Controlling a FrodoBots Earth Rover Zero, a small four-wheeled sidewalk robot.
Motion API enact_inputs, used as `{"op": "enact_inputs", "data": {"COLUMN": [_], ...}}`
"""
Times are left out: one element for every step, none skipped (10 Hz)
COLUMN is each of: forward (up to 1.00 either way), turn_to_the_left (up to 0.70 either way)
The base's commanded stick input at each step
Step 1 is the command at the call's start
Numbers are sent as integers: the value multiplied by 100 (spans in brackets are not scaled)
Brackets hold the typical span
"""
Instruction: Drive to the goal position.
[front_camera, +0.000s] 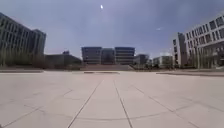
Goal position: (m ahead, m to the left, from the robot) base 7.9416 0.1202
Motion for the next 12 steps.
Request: {"op": "enact_inputs", "data": {"forward": [70, 70, 70, 70, 70, 70, 70, 70, 70, 70, 70, 70], "turn_to_the_left": [0, 0, 0, 0, 0, 0, 0, 0, 0, 0, 0, 0]}}
